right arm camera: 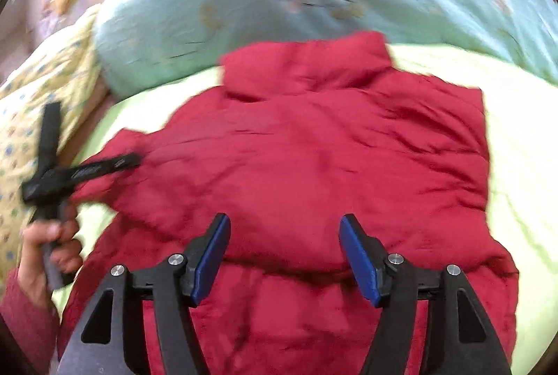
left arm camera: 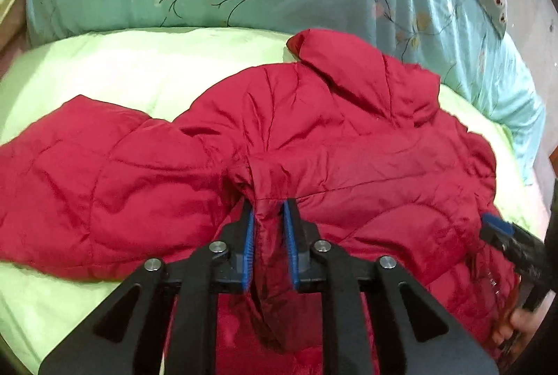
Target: Fold large clothes
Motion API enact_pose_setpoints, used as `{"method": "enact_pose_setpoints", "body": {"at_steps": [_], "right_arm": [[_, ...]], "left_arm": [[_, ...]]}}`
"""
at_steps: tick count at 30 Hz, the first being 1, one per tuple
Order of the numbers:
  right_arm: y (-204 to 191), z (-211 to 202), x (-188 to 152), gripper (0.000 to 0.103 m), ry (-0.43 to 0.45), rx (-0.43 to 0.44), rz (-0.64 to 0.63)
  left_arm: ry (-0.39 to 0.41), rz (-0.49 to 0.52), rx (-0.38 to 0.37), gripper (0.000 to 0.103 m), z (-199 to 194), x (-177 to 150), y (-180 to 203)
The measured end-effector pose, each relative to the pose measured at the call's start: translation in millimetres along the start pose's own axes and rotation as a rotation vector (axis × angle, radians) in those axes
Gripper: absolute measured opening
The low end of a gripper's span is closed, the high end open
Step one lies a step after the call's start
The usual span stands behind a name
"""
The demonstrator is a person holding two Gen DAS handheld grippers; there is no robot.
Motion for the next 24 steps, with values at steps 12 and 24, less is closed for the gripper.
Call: {"method": "enact_pose_setpoints", "body": {"at_steps": [12, 24], "right_arm": [[6, 35, -17, 0.074, -0.053, -0.068, -0.045], [-18, 20, 1, 0.074, 0.002, -0.112, -0.153]], "left_arm": [[0.049, -0.004, -0.169, 0.018, -45, -9, 44], [-0.069, -0.026, -0.113, 0.018, 14, -46, 32]]}}
Point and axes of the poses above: each gripper's, at about its wrist camera, not at the fingertips, and z roughly the way its jaws point, y to its right, x to its top, the point moved 10 cm from there along z, roughly the way its jaws point, and after that the axes turned 6 degrees about y, right-handed, at the moved point
